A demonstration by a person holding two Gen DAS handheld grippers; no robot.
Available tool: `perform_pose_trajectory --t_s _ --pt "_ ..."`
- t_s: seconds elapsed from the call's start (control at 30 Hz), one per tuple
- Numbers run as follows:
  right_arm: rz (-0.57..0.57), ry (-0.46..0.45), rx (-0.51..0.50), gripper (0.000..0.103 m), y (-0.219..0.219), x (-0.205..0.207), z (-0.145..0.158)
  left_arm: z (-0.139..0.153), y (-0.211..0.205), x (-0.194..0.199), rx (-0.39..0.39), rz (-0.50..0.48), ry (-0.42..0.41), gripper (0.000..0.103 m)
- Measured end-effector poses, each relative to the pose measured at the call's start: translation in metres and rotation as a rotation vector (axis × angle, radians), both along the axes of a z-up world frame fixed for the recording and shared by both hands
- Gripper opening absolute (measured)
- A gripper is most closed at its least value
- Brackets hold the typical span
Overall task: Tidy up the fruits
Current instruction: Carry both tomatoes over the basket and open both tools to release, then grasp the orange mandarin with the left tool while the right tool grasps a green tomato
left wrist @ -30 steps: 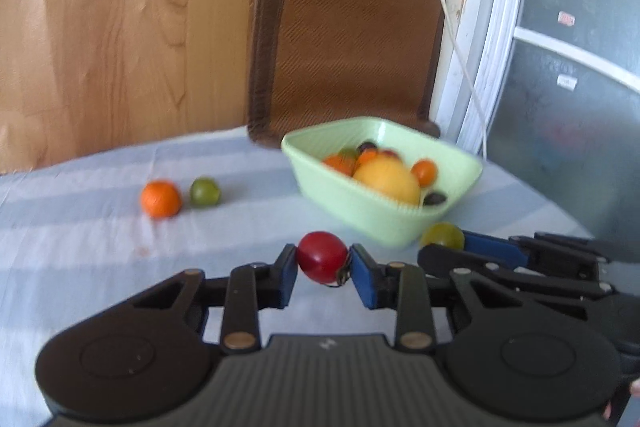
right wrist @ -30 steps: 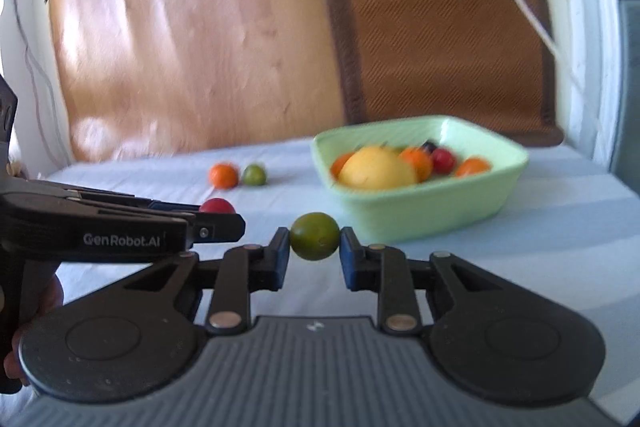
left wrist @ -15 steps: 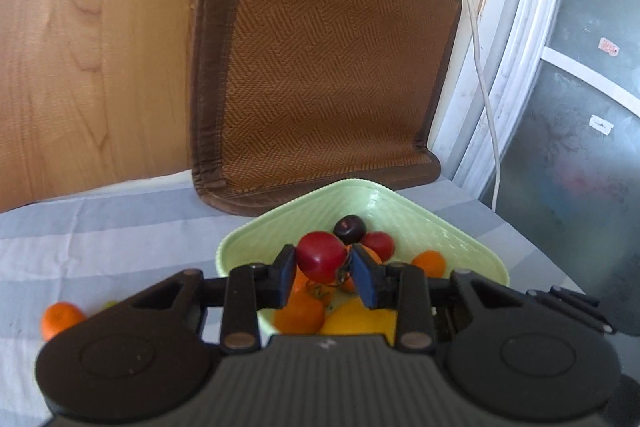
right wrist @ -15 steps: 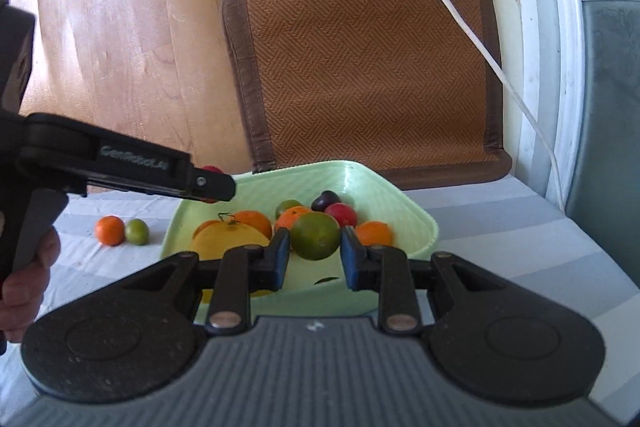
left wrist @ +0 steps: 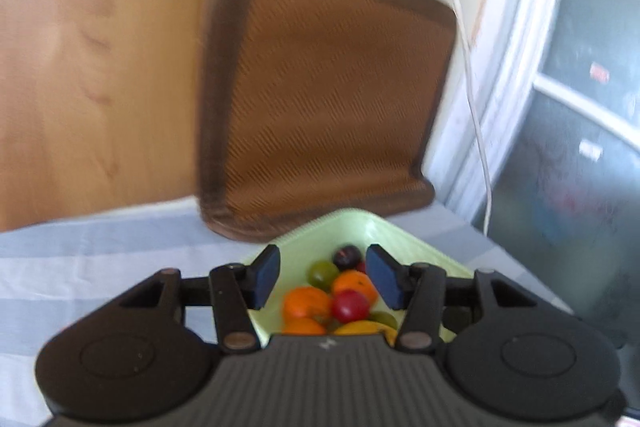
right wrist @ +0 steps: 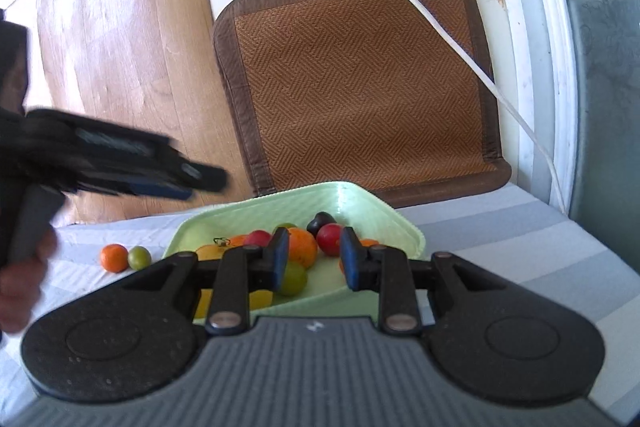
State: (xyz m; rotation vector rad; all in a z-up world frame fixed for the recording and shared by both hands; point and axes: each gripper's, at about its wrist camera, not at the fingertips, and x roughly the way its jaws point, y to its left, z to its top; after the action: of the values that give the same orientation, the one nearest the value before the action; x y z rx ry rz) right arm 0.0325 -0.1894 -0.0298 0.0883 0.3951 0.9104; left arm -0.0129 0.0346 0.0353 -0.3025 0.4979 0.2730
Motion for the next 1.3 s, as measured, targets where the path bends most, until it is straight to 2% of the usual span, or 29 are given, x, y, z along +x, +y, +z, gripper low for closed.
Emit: perform_pose_trajectory --t_s 0.2,0.33,0.43,0.53,0.67,0.77,0.87,1.1,1.2,1.3 --pt "-0.040 0.006 0.074 0.030 -0.014 -0.001 0.004 0.024 0.029 -0.079 0.022 0.128 -0.063 0.049" --pt "-0.040 0.052 0.124 0.031 -0.022 -0.007 0.011 0.012 0.057 -0.131 0.017 0.253 -0.033 0.049" --pt "0.032 0.052 0.127 0.032 -0.015 -0.026 0.020 -0.005 0.073 -0.152 -0.005 0.303 0.003 0.049" --pt "0.145 0.007 0.058 0.032 0.011 -0.053 0.028 -0.022 0.080 -0.149 -0.013 0.293 0.034 0.049" --pt "0.292 -0.049 -0.114 0.031 0.071 -0.080 0.026 -0.040 0.087 -0.130 -0.054 0.252 0.043 0.049" --pt "0.340 -0.082 -0.217 0.030 0.118 -0.087 0.016 -0.049 0.092 -0.121 -0.086 0.234 0.029 0.054" --pt "0.346 -0.075 -0.293 0.030 0.158 -0.079 0.005 -0.055 0.099 -0.112 -0.102 0.221 0.023 0.055" --pt "0.376 0.049 -0.354 0.031 0.204 -0.057 -0.009 -0.064 0.118 -0.113 -0.165 0.225 0.000 0.057" --pt "0.383 0.064 -0.363 0.030 0.210 -0.055 -0.013 -0.065 0.117 -0.113 -0.136 0.226 0.005 0.057" --pt "0.350 0.049 -0.328 0.029 0.197 -0.061 -0.007 -0.067 0.113 -0.109 -0.116 0.213 0.020 0.057"
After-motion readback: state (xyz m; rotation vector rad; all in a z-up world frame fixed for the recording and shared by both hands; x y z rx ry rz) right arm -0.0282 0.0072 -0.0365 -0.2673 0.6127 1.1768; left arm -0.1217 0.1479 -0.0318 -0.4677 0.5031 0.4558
